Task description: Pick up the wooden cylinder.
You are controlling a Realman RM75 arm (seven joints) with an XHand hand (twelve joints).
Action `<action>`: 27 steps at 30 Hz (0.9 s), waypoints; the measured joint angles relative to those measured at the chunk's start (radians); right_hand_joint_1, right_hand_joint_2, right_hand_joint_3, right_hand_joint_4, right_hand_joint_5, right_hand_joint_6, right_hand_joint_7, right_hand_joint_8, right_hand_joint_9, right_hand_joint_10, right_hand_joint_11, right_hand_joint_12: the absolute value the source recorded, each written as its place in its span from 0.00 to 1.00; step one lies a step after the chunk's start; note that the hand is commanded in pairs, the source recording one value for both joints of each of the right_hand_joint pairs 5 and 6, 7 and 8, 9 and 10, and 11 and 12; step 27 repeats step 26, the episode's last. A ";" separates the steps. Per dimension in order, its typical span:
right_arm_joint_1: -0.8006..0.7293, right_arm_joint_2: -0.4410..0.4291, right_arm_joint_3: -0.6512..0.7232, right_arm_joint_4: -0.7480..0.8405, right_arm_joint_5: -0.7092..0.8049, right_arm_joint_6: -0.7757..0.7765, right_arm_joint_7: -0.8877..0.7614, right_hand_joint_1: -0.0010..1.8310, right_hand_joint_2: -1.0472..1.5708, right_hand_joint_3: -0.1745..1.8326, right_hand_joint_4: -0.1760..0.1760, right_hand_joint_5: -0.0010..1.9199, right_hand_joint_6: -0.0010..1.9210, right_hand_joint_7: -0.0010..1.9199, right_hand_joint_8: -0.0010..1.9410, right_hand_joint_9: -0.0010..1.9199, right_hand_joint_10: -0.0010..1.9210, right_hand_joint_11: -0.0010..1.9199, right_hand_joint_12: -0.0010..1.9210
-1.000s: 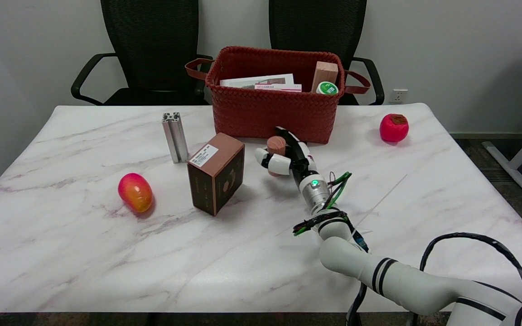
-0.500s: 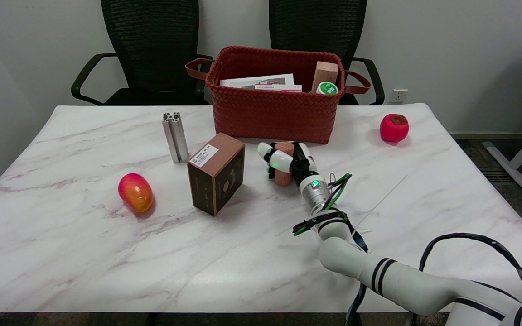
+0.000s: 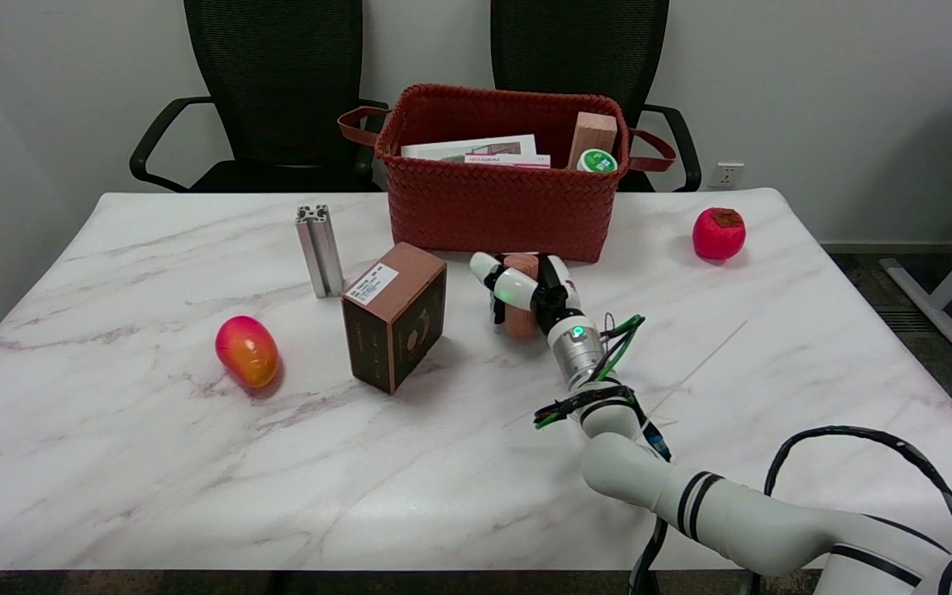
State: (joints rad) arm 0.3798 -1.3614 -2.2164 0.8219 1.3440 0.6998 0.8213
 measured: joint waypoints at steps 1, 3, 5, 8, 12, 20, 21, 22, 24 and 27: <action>-0.001 0.001 0.000 0.006 -0.001 0.004 0.000 0.51 0.77 0.39 0.50 1.00 1.00 1.00 0.99 1.00 1.00 1.00 1.00; -0.003 0.002 0.000 0.019 -0.002 0.013 0.000 0.51 0.77 0.39 0.50 1.00 1.00 1.00 0.99 1.00 1.00 1.00 1.00; -0.005 0.005 0.000 0.033 -0.003 0.025 0.000 0.50 0.77 0.39 0.50 1.00 1.00 1.00 0.99 1.00 1.00 1.00 1.00; -0.009 0.011 0.001 0.059 -0.008 0.047 0.000 0.50 0.78 0.38 0.50 1.00 1.00 1.00 0.99 1.00 1.00 1.00 1.00; -0.013 0.019 0.004 0.092 -0.017 0.075 -0.001 0.50 0.78 0.38 0.50 1.00 1.00 1.00 0.99 1.00 1.00 1.00 1.00; -0.014 0.035 0.030 0.153 -0.060 0.122 -0.003 0.50 0.79 0.37 0.50 1.00 1.00 1.00 0.99 1.00 1.00 1.00 1.00; -0.014 0.036 0.036 0.159 -0.069 0.126 -0.004 0.50 0.79 0.37 0.50 1.00 1.00 1.00 0.99 1.00 1.00 1.00 1.00; -0.013 0.038 0.042 0.164 -0.076 0.129 -0.004 0.51 0.79 0.38 0.50 1.00 1.00 1.00 0.99 1.00 1.00 1.00 1.00; -0.007 0.041 0.056 0.176 -0.096 0.136 -0.004 0.51 0.79 0.38 0.50 1.00 1.00 1.00 0.99 1.00 1.00 1.00 1.00; 0.002 0.044 0.069 0.185 -0.115 0.141 -0.005 0.51 0.79 0.38 0.50 1.00 1.00 1.00 0.99 1.00 1.00 1.00 1.00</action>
